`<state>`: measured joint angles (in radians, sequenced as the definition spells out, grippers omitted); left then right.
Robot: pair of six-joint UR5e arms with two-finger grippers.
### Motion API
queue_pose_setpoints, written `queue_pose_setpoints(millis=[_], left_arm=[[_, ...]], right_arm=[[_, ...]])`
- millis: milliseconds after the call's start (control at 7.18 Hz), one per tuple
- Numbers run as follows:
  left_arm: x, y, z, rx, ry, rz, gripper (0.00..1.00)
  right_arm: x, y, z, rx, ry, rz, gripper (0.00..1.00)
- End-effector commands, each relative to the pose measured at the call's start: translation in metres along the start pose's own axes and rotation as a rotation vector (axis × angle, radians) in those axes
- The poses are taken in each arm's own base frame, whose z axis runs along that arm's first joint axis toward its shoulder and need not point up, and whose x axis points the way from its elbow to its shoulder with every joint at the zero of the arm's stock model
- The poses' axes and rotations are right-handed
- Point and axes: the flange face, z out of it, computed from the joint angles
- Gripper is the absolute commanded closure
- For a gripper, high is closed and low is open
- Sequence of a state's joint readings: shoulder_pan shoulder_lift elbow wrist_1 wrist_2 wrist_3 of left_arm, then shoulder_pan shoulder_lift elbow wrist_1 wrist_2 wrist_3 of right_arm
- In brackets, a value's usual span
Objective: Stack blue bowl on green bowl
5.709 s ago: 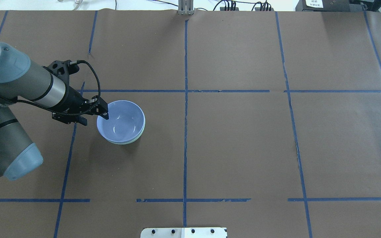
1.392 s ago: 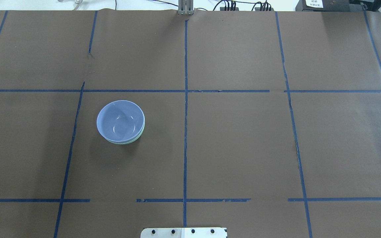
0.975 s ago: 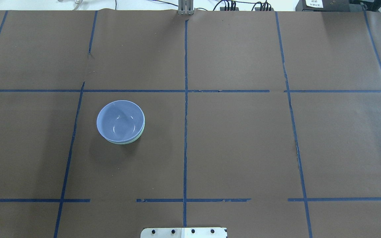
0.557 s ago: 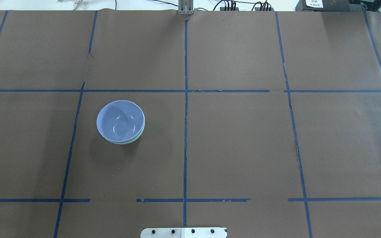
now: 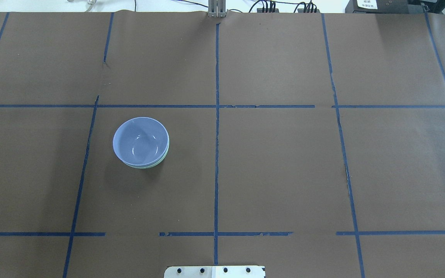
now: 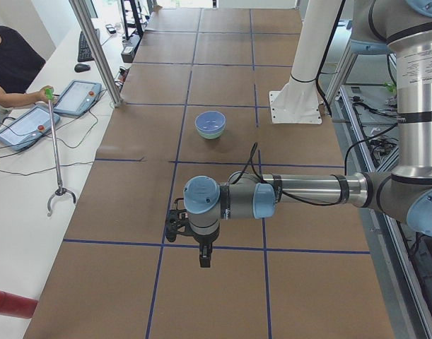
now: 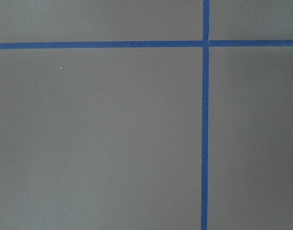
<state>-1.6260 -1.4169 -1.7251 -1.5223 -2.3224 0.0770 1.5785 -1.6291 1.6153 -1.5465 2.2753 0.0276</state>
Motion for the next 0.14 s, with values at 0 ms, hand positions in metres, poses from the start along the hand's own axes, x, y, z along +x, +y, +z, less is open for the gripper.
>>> queue_pose_setpoints(millis=[0], left_arm=[[0.0001, 0.0003, -0.0001, 0.002, 0.000, 0.003, 0.00]], right_arm=[[-0.0001, 0.0000, 0.0000, 0.000, -0.001, 0.000, 0.00]])
